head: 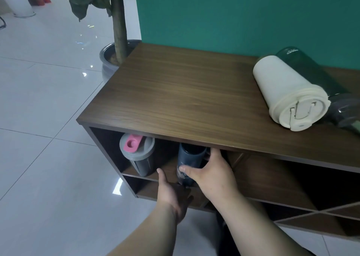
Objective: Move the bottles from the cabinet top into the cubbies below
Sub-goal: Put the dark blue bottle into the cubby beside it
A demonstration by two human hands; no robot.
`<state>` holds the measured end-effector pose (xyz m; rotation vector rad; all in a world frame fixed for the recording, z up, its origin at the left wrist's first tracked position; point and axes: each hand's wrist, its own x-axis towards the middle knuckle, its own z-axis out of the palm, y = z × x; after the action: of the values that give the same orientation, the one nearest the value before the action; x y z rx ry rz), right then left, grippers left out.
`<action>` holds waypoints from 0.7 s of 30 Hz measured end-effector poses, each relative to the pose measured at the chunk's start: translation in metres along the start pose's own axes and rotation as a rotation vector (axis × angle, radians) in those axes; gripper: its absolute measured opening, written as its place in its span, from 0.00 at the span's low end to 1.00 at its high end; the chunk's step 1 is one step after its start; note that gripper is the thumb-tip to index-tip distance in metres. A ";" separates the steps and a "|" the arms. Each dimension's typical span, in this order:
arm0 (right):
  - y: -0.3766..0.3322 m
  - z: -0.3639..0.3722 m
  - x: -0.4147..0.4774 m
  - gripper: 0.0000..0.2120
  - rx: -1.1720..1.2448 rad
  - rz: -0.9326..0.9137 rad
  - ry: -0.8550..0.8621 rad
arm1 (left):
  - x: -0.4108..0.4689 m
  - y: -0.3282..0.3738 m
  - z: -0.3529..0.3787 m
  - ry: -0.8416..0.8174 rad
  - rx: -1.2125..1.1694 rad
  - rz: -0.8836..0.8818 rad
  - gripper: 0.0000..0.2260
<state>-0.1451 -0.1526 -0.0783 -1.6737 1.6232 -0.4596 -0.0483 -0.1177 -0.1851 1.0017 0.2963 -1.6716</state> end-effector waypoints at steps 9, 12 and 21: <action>0.008 -0.071 -0.088 0.12 0.155 -0.153 0.125 | -0.047 -0.028 0.017 0.048 0.429 -0.097 0.34; -0.006 -0.117 -0.098 0.18 0.054 -0.291 0.414 | -0.075 -0.027 0.038 -0.033 0.462 -0.102 0.31; -0.048 -0.180 -0.006 0.41 -0.505 -0.257 0.547 | -0.119 -0.031 0.044 -0.095 0.505 -0.017 0.19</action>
<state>-0.2401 -0.1981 0.0754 -2.2935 2.0423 -0.7278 -0.0921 -0.0544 -0.0798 1.2814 -0.1939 -1.8469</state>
